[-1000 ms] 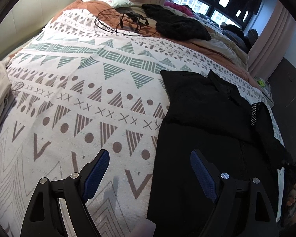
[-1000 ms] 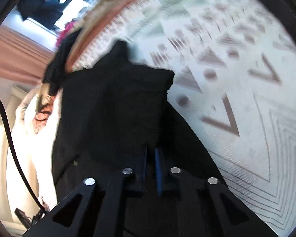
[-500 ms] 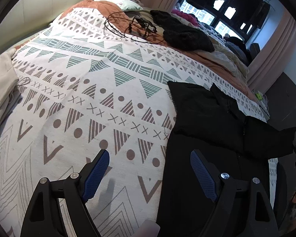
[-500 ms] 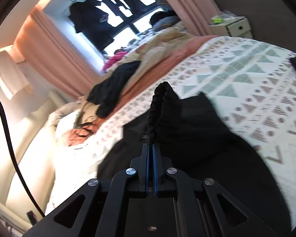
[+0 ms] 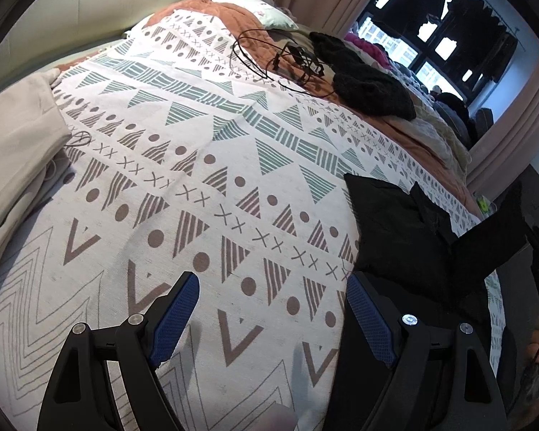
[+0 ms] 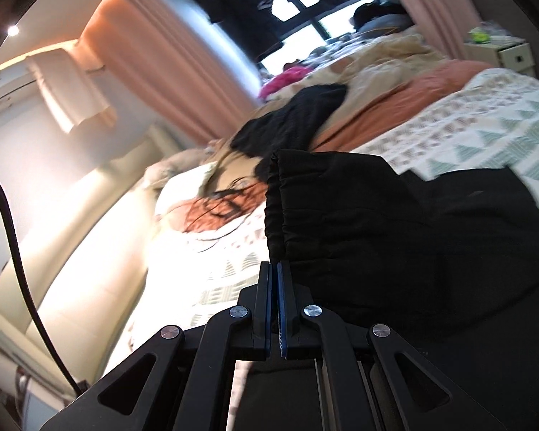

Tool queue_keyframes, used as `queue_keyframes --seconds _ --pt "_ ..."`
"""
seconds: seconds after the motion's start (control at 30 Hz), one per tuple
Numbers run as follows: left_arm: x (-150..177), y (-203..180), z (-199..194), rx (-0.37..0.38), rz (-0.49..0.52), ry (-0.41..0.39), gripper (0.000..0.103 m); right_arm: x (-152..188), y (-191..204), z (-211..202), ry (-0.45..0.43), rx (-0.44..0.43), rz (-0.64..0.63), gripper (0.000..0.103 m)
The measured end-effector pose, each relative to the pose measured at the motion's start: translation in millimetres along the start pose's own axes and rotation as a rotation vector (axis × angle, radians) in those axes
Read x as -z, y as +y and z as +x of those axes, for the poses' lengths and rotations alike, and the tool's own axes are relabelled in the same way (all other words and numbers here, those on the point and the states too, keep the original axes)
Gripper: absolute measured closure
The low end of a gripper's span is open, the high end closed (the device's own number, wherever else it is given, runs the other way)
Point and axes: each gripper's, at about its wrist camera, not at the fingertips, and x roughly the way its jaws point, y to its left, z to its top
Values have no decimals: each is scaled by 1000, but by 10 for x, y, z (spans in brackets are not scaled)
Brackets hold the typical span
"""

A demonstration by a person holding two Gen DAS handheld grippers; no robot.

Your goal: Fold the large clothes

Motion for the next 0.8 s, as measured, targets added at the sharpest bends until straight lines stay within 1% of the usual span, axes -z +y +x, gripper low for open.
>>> queue_keyframes --seconds 0.03,0.07,0.1,0.13,0.17,0.23,0.33,0.47,0.73,0.8 --pt "-10 15 7 0 -3 0 18 3 59 124 22 -32 0 96" --pt "-16 23 13 -2 -4 0 18 5 79 227 48 -58 5 86" --pt "-20 27 23 -7 -3 -1 18 31 98 352 90 -91 11 72" --pt "-22 26 31 -14 -2 -1 18 80 114 458 127 -112 15 37" --pt "-24 25 37 -18 -1 -1 18 124 105 492 138 -129 5 23" --pt "-27 12 51 -20 -2 0 18 176 49 494 122 -86 -9 23" --pt "-19 -52 61 -14 7 6 18 167 -159 492 154 -74 51 23" --pt "7 -194 24 -6 32 13 18 124 -302 353 142 14 27 23" --pt "129 -505 -214 4 75 -10 18 127 -683 -136 131 158 -2 23" --pt "179 -583 -280 16 74 0 18 111 -777 -326 98 218 -2 23"
